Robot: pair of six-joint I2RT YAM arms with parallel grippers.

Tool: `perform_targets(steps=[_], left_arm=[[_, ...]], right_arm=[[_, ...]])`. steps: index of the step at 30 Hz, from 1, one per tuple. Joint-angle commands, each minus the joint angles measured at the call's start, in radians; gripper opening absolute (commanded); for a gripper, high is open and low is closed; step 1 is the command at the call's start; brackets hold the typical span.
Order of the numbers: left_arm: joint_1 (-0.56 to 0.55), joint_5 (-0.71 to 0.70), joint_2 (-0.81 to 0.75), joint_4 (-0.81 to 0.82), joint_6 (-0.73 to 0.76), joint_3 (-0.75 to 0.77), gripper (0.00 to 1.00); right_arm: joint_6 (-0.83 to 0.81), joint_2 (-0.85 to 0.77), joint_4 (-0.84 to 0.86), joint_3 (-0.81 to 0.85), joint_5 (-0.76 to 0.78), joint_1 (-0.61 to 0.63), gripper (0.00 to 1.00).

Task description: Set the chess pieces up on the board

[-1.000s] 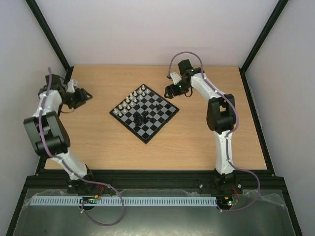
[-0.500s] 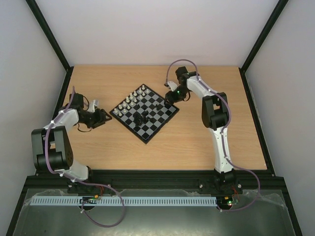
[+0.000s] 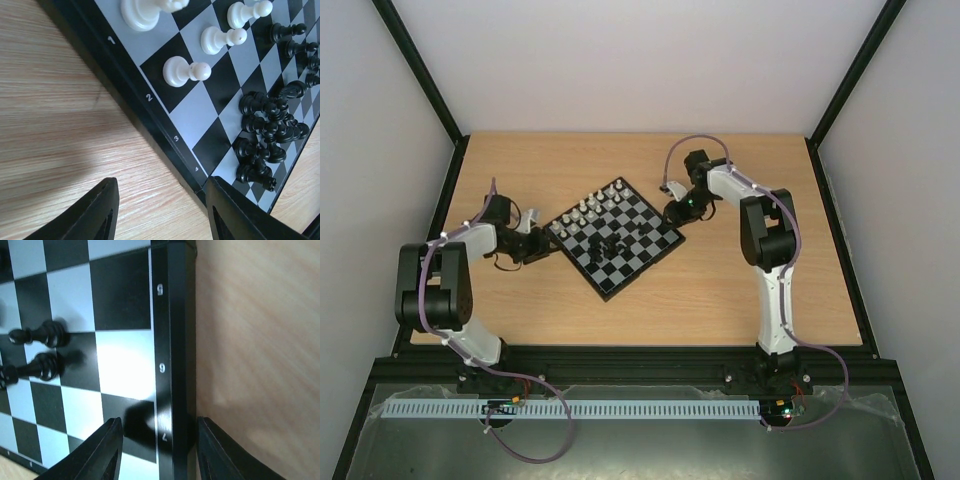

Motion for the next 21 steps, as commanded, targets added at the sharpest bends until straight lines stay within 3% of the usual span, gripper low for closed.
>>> perform_targets(steps=[1,21], left_arm=[[-0.035,-0.025,0.038,0.043,0.015,-0.003,0.51],[-0.229,-0.091,0.164,0.042,0.095,0.085,0.49]], right_arm=[[-0.010,-0.036,-0.071,-0.124,0.004,0.005,0.41],[-0.037,-0.287,-0.010,-0.501,-0.009,0.021,0.39]])
